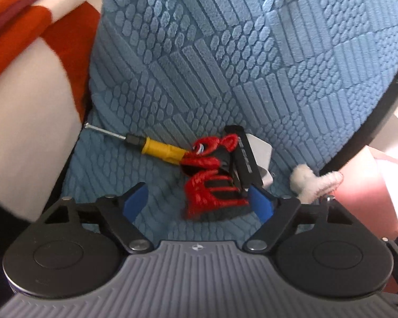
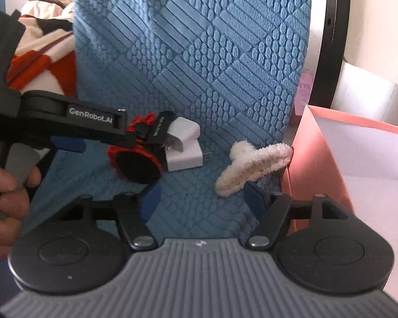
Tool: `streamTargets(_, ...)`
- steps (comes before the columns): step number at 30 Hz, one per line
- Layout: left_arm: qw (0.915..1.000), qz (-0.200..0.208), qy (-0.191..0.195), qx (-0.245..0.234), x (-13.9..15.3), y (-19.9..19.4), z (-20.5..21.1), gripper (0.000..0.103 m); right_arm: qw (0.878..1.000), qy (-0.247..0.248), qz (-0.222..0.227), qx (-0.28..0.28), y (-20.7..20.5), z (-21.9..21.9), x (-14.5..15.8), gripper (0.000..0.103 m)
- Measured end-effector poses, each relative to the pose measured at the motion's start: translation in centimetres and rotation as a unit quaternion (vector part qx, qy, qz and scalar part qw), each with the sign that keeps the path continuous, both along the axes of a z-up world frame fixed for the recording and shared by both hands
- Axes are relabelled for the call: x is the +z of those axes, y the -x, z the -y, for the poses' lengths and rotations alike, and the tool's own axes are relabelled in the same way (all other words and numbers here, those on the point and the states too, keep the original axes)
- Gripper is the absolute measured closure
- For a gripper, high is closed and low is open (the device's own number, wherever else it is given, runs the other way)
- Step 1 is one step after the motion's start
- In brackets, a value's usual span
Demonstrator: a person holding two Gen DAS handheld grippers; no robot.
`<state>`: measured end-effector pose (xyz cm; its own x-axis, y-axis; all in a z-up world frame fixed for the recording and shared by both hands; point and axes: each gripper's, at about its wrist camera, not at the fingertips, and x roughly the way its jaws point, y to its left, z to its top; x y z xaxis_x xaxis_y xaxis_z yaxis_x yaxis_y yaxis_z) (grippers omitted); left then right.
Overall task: Organize rigid objects
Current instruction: 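Move left tool to the red toy figure while right tool approaches the white fluffy clip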
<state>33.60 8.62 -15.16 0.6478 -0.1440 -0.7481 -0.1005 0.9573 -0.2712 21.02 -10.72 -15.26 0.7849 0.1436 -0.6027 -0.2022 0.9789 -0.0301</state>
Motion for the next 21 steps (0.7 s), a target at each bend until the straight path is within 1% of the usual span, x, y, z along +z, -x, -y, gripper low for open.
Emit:
streamTargets(2, 1.0000, -0.002, 0.005, 0.007, -0.4, -0.9, -0.3, 0.022, 1.000, -0.005, -0.019, -0.009, -1.2, 0.1, -0.2, 0.045)
streamTargets(3, 0.9999, -0.001, 0.000, 0.013, -0.5, -1.3, -0.3, 0.023, 1.000, -0.006, -0.024, -0.012, -1.8, 0.1, -0.4, 0.048)
streamTargets(4, 0.9999, -0.004, -0.006, 0.016, -0.7, -1.6, -0.2, 0.027, 1.000, -0.002, -0.027, -0.015, -2.3, 0.1, -0.6, 0.048)
streamTargets(5, 0.9998, -0.008, -0.007, 0.014, -1.0, -2.0, -0.3, 0.028, 0.999, 0.003, -0.029, -0.017, -2.9, 0.0, -0.8, 0.050)
streamTargets(7, 0.9999, -0.007, 0.006, 0.007, -1.3, -2.7, -0.3, 0.028, 0.999, 0.010, -0.035, -0.021, -3.9, -0.1, -1.2, 0.050)
streamTargets(9, 0.9999, -0.007, 0.009, 0.002, -1.4, -3.2, -0.2, 0.028, 0.999, 0.018, -0.040, -0.025, -4.7, -0.1, -1.5, 0.054)
streamTargets(12, 0.9999, -0.010, 0.007, -0.011, -1.7, -3.6, 0.3, 0.028, 0.998, 0.019, -0.054, -0.030, -6.1, 0.0, -2.1, 0.054)
streamTargets(17, 0.9996, -0.024, 0.010, -0.013, -2.5, -4.8, 0.6, 0.028, 0.995, 0.014, -0.080, -0.050, -8.0, 0.8, -3.3, 0.054)
streamTargets(21, 0.9994, -0.026, 0.012, -0.020, -2.9, -5.7, 0.7, 0.028, 0.994, -0.003, -0.095, -0.059, -9.1, 1.5, -3.9, 0.054)
